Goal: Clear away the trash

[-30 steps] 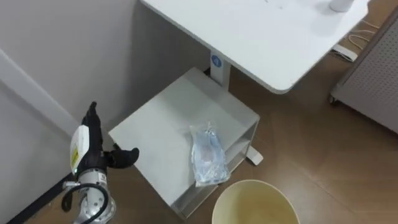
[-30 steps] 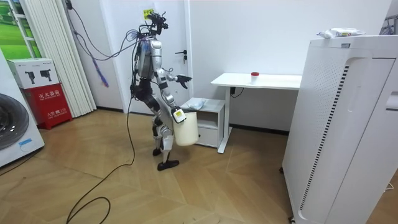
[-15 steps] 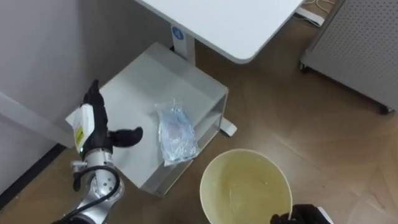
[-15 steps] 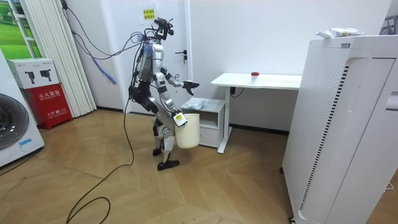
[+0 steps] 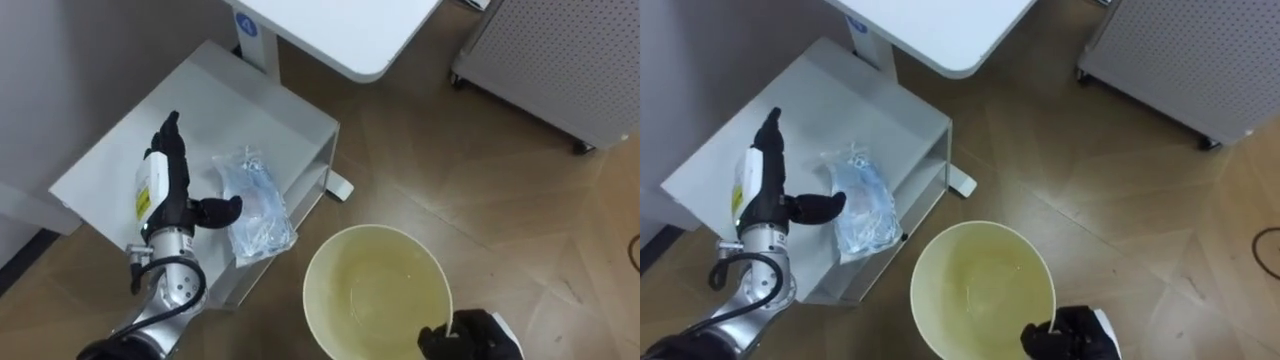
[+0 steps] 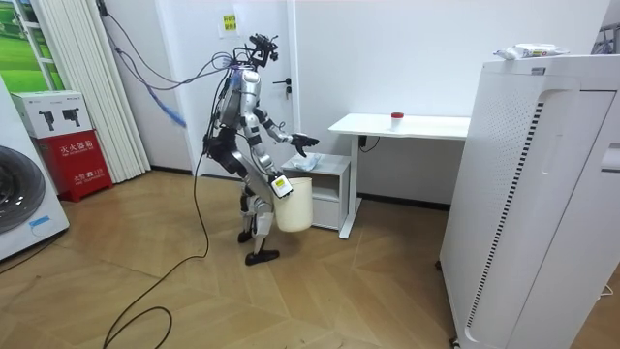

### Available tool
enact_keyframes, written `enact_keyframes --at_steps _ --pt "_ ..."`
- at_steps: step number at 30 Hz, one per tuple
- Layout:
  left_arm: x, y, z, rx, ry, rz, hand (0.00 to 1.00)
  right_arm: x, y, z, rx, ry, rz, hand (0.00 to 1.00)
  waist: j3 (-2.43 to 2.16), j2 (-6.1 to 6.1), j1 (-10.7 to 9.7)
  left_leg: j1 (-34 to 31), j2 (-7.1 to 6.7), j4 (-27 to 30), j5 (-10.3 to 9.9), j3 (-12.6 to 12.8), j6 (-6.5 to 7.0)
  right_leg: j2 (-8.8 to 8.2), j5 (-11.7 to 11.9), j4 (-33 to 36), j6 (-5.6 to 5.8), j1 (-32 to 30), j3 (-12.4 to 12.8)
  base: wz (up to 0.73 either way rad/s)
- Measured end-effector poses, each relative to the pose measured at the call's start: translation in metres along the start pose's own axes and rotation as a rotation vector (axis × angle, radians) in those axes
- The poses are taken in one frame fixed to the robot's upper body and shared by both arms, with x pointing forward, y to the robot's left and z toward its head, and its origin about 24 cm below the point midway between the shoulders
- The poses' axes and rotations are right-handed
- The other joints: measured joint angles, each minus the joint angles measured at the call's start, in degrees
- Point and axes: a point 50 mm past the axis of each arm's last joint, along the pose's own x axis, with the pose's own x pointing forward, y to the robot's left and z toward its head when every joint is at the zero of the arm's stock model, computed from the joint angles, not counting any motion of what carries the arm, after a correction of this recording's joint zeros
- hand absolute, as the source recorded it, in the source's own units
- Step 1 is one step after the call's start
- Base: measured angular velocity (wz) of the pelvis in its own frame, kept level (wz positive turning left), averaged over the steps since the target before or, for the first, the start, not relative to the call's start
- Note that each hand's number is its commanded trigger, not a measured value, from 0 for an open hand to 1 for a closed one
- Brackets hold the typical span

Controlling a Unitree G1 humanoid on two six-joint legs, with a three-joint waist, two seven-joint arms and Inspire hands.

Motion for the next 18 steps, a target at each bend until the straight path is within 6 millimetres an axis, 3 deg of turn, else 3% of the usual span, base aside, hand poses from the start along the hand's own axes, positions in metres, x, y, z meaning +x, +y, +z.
enact_keyframes --at_steps 4,11,18 --pt "-0.001 -0.002 -0.001 0.019 -0.005 -0.018 0.00 0.000 0.005 0.003 -0.005 -0.014 0.021 1.00 0.07 -0.21 -1.00 -0.86 0.00 0.51 -0.02 -0.27 -0.03 -0.01 -0.11 0.15 -0.16 -0.52 -0.56 0.01" --pt "-0.001 0.004 -0.012 0.070 0.024 -0.032 0.00 0.000 0.012 0.011 0.005 -0.045 0.051 1.00 0.00 -1.72 -2.31 -5.04 1.60 4.04 -0.98 -0.63 0.23 0.15 -0.94 3.41 -0.69 -4.20 -1.54 -0.01" --pt "-0.006 0.002 -0.026 0.143 0.079 -0.107 0.00 0.001 0.012 0.012 0.047 -0.041 0.066 1.00 -0.03 -2.10 -2.73 -5.66 1.47 4.85 -1.07 -0.45 0.34 -0.43 -1.56 5.46 -0.75 -5.40 -1.23 0.01"
